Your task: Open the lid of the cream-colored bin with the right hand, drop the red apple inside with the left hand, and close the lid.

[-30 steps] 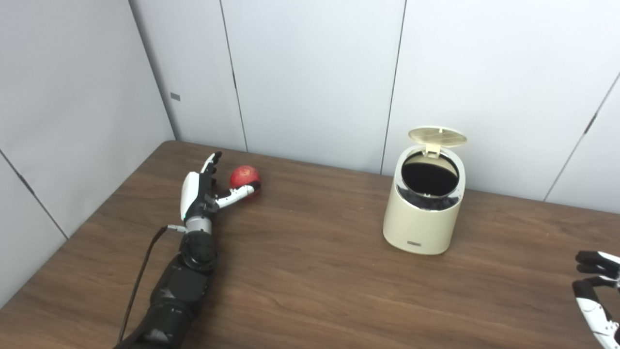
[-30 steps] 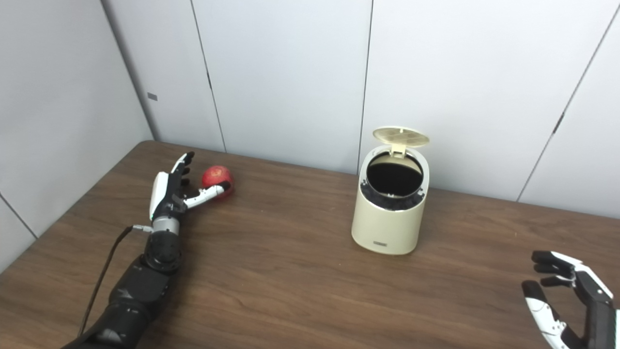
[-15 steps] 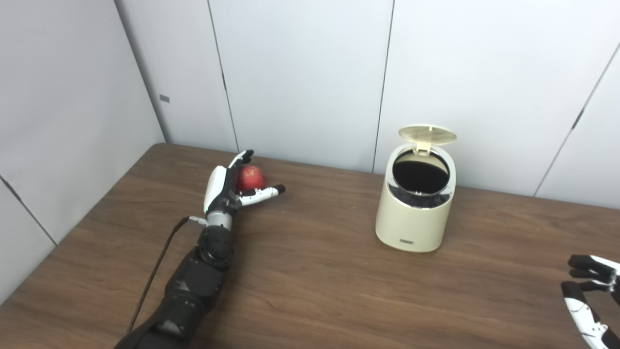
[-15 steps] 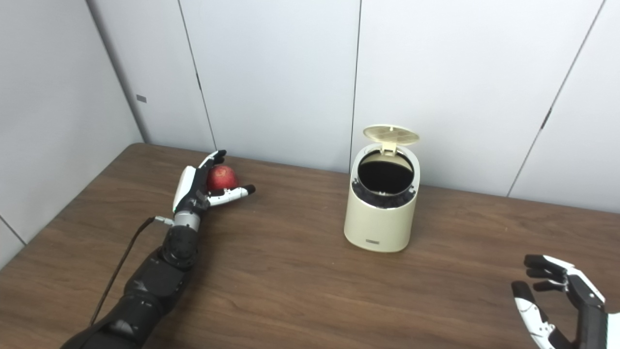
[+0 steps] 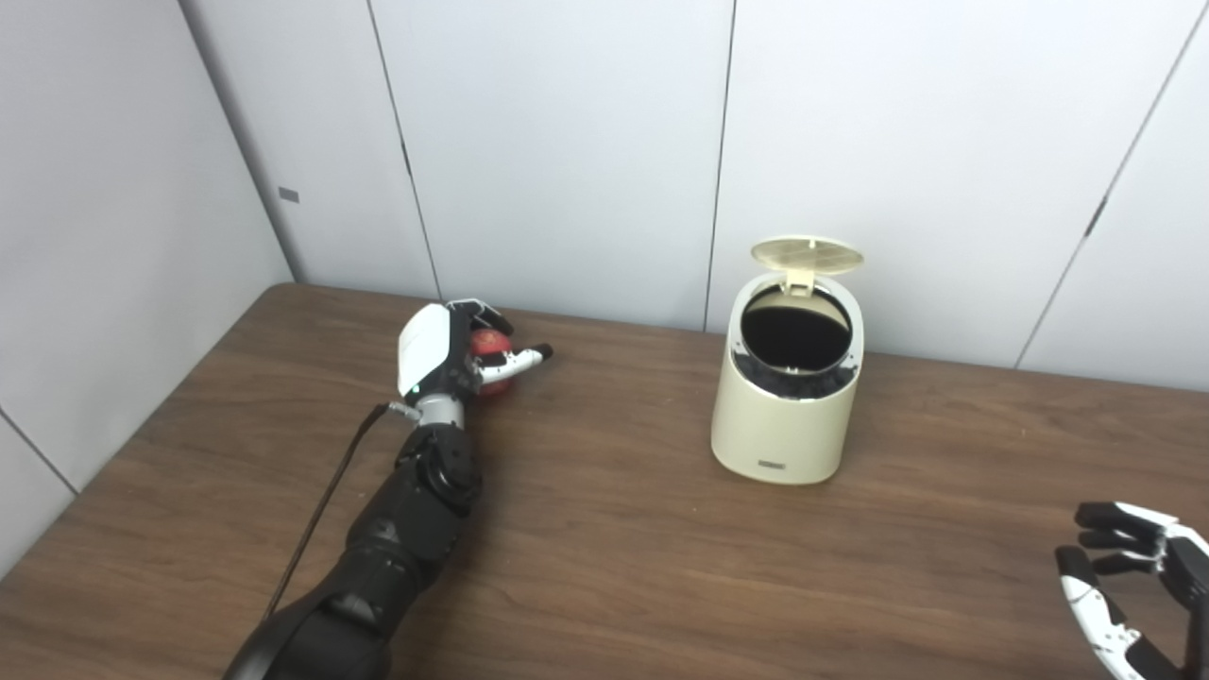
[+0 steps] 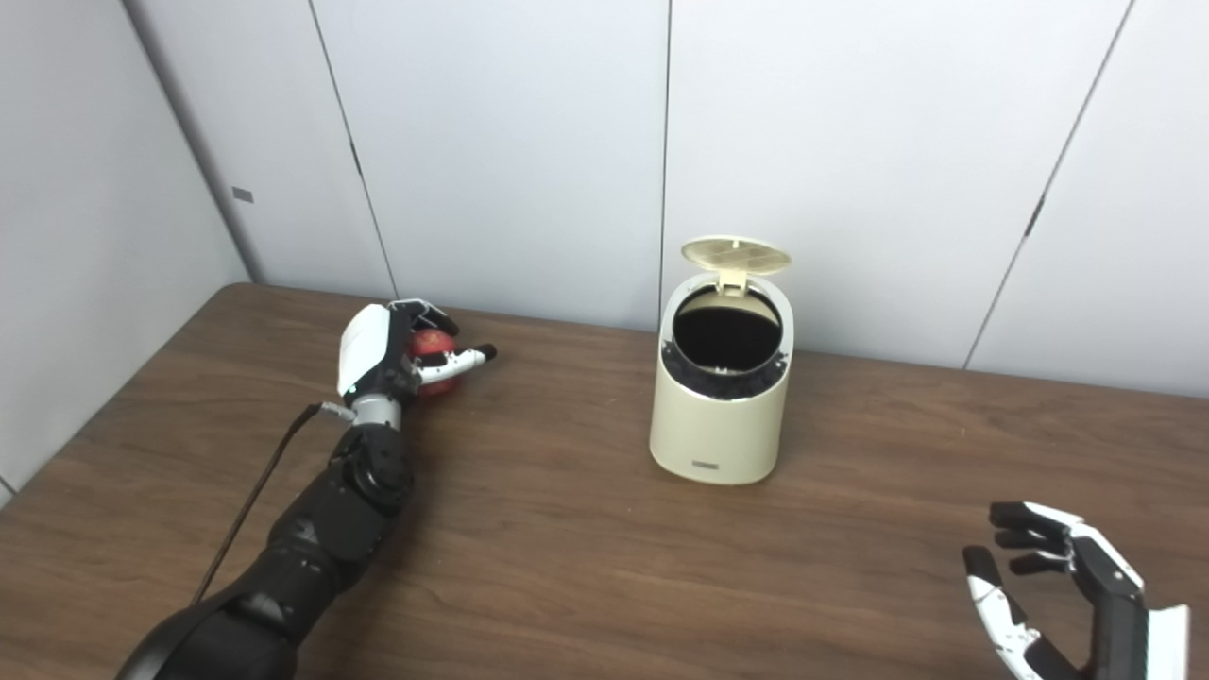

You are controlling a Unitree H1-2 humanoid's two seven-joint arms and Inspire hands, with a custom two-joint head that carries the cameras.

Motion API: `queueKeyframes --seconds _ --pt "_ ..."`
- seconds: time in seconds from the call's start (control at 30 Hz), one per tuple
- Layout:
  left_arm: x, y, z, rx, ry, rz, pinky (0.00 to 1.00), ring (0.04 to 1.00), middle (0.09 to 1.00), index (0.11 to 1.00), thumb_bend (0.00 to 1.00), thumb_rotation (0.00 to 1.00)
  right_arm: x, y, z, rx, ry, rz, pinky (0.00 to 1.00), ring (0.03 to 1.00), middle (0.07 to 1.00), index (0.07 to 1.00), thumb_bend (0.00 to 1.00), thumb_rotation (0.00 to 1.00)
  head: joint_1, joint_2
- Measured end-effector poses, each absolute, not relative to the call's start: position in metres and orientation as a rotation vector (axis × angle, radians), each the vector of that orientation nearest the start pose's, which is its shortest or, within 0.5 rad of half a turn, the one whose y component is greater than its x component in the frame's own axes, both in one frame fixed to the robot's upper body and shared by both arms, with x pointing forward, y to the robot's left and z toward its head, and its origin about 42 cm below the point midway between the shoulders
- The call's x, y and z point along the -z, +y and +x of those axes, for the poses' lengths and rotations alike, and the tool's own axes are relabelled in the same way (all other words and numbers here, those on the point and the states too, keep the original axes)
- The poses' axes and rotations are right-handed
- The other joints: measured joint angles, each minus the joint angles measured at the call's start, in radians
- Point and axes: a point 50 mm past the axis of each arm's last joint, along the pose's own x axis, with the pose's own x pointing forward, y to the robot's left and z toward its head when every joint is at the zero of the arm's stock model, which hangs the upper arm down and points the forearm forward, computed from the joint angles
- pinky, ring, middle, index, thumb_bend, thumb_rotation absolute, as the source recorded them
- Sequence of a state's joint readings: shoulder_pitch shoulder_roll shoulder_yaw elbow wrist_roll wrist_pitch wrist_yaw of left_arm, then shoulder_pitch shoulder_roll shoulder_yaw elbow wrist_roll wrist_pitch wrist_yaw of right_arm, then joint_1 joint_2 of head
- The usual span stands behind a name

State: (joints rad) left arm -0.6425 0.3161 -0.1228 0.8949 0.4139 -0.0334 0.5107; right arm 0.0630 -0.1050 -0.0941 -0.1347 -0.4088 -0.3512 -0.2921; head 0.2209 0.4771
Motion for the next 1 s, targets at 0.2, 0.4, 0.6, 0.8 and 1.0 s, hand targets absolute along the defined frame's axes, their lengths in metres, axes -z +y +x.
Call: queueKeyframes --seconds 0.2,0.4,0.6,0.8,1.0 --pt "-0.127 0.325 0.464 -0.349 -0.005 0.852 0.28 0.406 0.487 0.495 0.5 0.0 -0.146 -0.266 0.252 0.306 -0.458 -0.46 0.44 0.56 0.603 0.592 0.11 0.06 -0.002 -0.002" --pt "-0.132 0.321 0.448 -0.274 -0.064 0.864 0.31 0.426 0.505 0.469 0.5 0.0 -0.145 -0.263 0.251 0.302 -0.445 -0.465 0.44 0.559 0.601 0.589 0.11 0.0 -0.018 0.005" --pt "-0.14 0.273 0.403 -0.136 -0.225 0.8 0.35 0.439 0.505 0.462 0.5 0.0 -0.145 -0.261 0.249 0.298 -0.442 -0.46 0.45 0.572 0.607 0.594 0.12 0.0 -0.031 0.002" --pt "-0.204 0.226 0.386 -0.048 -0.556 0.723 0.35 0.426 0.501 0.492 0.48 0.0 -0.144 -0.25 0.251 0.292 -0.445 -0.428 0.47 0.581 0.614 0.598 0.14 0.0 -0.069 -0.005" --pt "-0.257 0.201 0.373 -0.007 -0.817 0.665 0.34 0.423 0.494 0.508 0.48 0.0 -0.144 -0.248 0.255 0.294 -0.449 -0.417 0.49 0.594 0.619 0.611 0.17 0.0 -0.129 -0.008"
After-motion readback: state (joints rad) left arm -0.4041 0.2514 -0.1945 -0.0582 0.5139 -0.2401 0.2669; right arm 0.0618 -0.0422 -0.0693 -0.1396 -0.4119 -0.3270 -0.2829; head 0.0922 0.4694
